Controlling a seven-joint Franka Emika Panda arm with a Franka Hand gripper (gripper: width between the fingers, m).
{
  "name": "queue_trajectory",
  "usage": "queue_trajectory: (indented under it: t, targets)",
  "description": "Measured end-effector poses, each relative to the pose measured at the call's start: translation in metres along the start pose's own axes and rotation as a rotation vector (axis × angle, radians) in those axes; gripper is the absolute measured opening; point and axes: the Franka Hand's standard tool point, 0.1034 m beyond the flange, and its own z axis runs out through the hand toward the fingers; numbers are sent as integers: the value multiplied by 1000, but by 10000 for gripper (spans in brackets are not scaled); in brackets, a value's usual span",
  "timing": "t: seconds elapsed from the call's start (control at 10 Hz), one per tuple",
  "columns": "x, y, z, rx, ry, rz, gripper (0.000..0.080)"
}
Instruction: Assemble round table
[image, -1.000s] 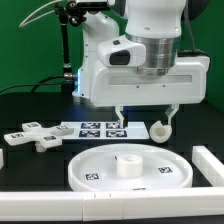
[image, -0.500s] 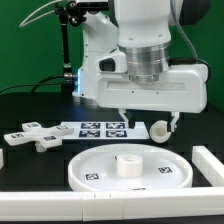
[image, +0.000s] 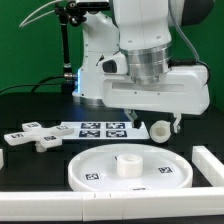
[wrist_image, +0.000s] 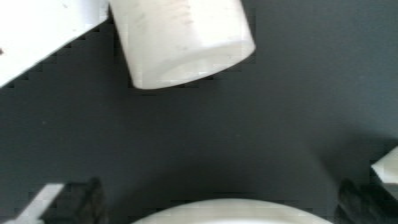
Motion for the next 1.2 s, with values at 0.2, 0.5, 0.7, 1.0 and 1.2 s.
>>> queue_trajectory:
  t: [0.2, 0.5, 0.7, 1.0, 1.2]
  targets:
    - [-7, 3, 2, -21, -86, -45, 649]
    - [-5, 9, 3, -44, -248, -64, 649]
    - [-7, 7, 6, -51, -339, -102, 649]
    - [-7, -7, -3, -43, -534, -151, 649]
    - [-12, 0, 0, -64, -671, -140, 649]
